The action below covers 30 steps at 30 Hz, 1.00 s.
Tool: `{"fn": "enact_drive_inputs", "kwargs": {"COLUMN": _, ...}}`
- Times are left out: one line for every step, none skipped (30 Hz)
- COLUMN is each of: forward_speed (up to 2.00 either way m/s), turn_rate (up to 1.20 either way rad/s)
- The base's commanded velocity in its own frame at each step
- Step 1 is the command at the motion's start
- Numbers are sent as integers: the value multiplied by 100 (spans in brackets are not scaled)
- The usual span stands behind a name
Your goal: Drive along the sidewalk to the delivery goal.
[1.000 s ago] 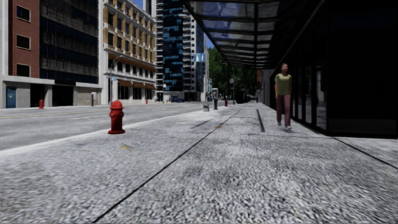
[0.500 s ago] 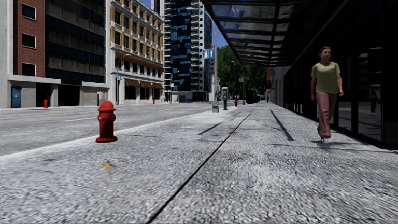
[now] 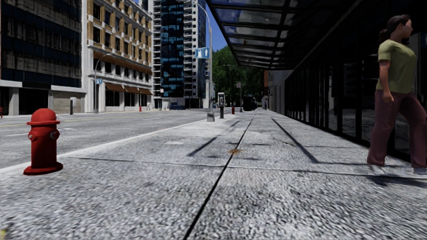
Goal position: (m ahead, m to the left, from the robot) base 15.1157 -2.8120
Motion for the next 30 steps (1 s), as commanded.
{"fn": "enact_drive_inputs", "kwargs": {"forward_speed": 200, "turn_rate": -42}}
{"fn": "enact_drive_inputs", "kwargs": {"forward_speed": 200, "turn_rate": -42}}
{"fn": "enact_drive_inputs", "kwargs": {"forward_speed": 200, "turn_rate": -42}}
{"fn": "enact_drive_inputs", "kwargs": {"forward_speed": 200, "turn_rate": -3}}
{"fn": "enact_drive_inputs", "kwargs": {"forward_speed": 200, "turn_rate": -3}}
{"fn": "enact_drive_inputs", "kwargs": {"forward_speed": 200, "turn_rate": 0}}
{"fn": "enact_drive_inputs", "kwargs": {"forward_speed": 200, "turn_rate": 0}}
{"fn": "enact_drive_inputs", "kwargs": {"forward_speed": 200, "turn_rate": 0}}
{"fn": "enact_drive_inputs", "kwargs": {"forward_speed": 200, "turn_rate": 0}}
{"fn": "enact_drive_inputs", "kwargs": {"forward_speed": 200, "turn_rate": 0}}
{"fn": "enact_drive_inputs", "kwargs": {"forward_speed": 200, "turn_rate": 0}}
{"fn": "enact_drive_inputs", "kwargs": {"forward_speed": 200, "turn_rate": 0}}
{"fn": "enact_drive_inputs", "kwargs": {"forward_speed": 200, "turn_rate": 0}}
{"fn": "enact_drive_inputs", "kwargs": {"forward_speed": 200, "turn_rate": 0}}
{"fn": "enact_drive_inputs", "kwargs": {"forward_speed": 200, "turn_rate": 0}}
{"fn": "enact_drive_inputs", "kwargs": {"forward_speed": 200, "turn_rate": -10}}
{"fn": "enact_drive_inputs", "kwargs": {"forward_speed": 200, "turn_rate": -16}}
{"fn": "enact_drive_inputs", "kwargs": {"forward_speed": 200, "turn_rate": -16}}
{"fn": "enact_drive_inputs", "kwargs": {"forward_speed": 200, "turn_rate": -18}}
{"fn": "enact_drive_inputs", "kwargs": {"forward_speed": 200, "turn_rate": -18}}
{"fn": "enact_drive_inputs", "kwargs": {"forward_speed": 200, "turn_rate": -18}}
{"fn": "enact_drive_inputs", "kwargs": {"forward_speed": 200, "turn_rate": -18}}
{"fn": "enact_drive_inputs", "kwargs": {"forward_speed": 200, "turn_rate": -18}}
{"fn": "enact_drive_inputs", "kwargs": {"forward_speed": 200, "turn_rate": -18}}
{"fn": "enact_drive_inputs", "kwargs": {"forward_speed": 200, "turn_rate": -18}}
{"fn": "enact_drive_inputs", "kwargs": {"forward_speed": 200, "turn_rate": -18}}
{"fn": "enact_drive_inputs", "kwargs": {"forward_speed": 200, "turn_rate": -19}}
{"fn": "enact_drive_inputs", "kwargs": {"forward_speed": 200, "turn_rate": -19}}
{"fn": "enact_drive_inputs", "kwargs": {"forward_speed": 200, "turn_rate": -19}}
{"fn": "enact_drive_inputs", "kwargs": {"forward_speed": 200, "turn_rate": -20}}
